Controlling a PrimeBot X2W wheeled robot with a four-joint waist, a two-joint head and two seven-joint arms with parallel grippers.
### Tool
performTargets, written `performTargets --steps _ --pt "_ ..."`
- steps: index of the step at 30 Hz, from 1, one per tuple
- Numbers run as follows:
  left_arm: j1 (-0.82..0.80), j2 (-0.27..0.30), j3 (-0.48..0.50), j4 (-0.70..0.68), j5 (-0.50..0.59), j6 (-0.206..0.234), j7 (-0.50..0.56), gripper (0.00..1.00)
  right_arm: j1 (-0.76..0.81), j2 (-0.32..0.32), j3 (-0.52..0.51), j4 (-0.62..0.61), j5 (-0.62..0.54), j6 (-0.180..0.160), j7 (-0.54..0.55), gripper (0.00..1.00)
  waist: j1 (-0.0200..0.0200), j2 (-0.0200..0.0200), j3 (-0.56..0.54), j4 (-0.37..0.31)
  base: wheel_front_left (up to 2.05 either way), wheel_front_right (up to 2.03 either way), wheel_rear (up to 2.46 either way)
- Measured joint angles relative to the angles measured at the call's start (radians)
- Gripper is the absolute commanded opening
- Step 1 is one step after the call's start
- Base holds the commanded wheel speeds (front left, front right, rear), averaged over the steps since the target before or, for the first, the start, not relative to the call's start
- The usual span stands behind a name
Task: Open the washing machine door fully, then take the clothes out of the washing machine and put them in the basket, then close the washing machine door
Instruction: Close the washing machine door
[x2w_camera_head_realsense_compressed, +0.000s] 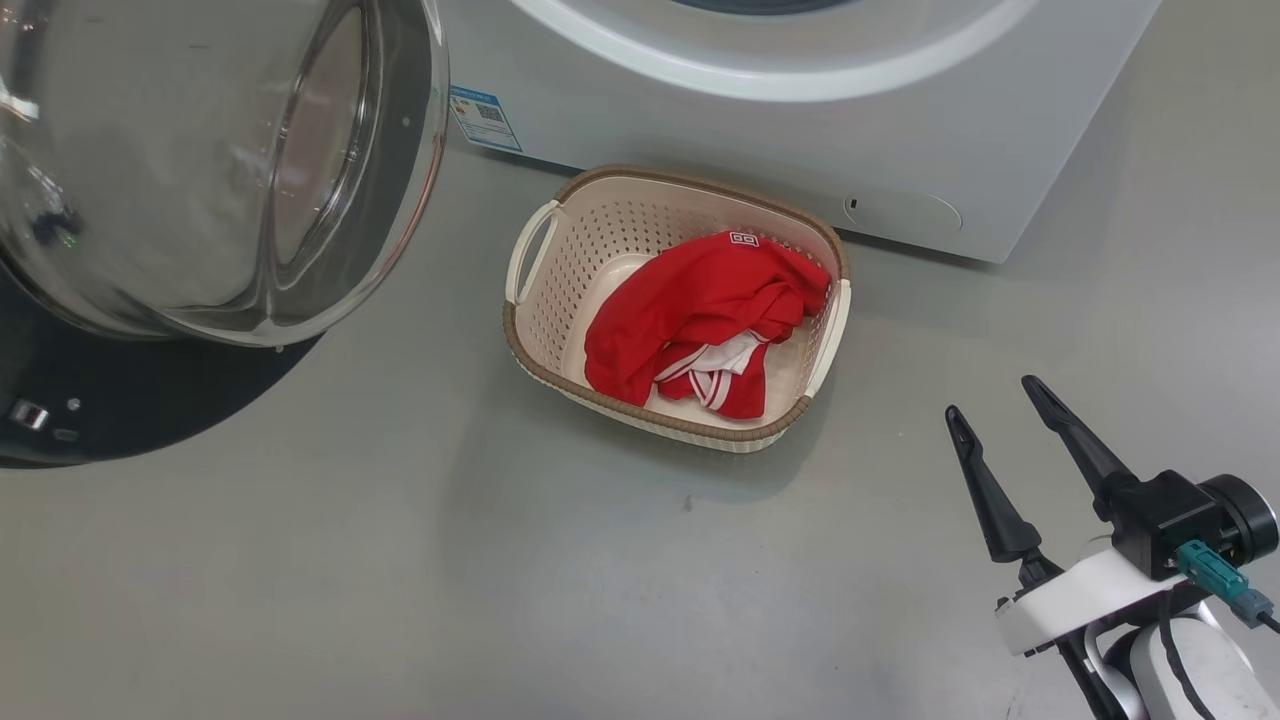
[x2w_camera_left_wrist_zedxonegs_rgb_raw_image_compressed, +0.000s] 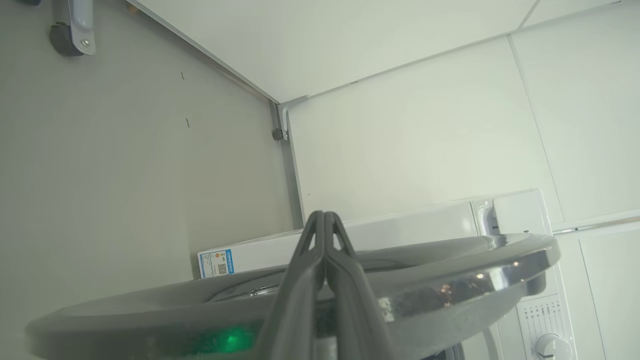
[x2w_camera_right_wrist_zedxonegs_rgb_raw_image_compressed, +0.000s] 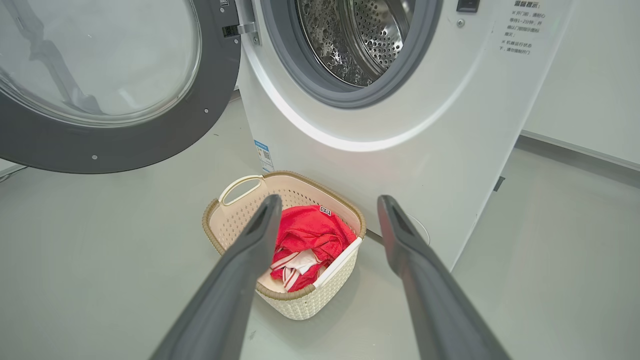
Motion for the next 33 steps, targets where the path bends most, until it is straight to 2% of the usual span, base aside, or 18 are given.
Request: performTargets --steps 15,24,33 --pt "0.001 -0.073 -0.070 -0.120 -0.124 -0.032 0.290 0.00 0.000 -0.002 -0.002 -0.011 0.002 0.002 0.002 1.00 0.0000 0.0000 0.009 0.014 0.00 0.00 0.00" --pt "0.039 -0.083 -0.082 -0.207 -0.151 -0.035 0.411 0.00 -0.009 0.007 -0.004 -0.016 0.003 0.000 0.001 1.00 0.0000 0.0000 0.016 0.006 0.00 0.00 0.00" --pt "0.068 -0.110 -0.085 -0.368 -0.175 -0.035 0.510 0.00 -0.029 0.020 -0.002 -0.017 0.015 -0.007 -0.004 1.00 0.0000 0.0000 0.030 -0.024 0.00 0.00 0.00"
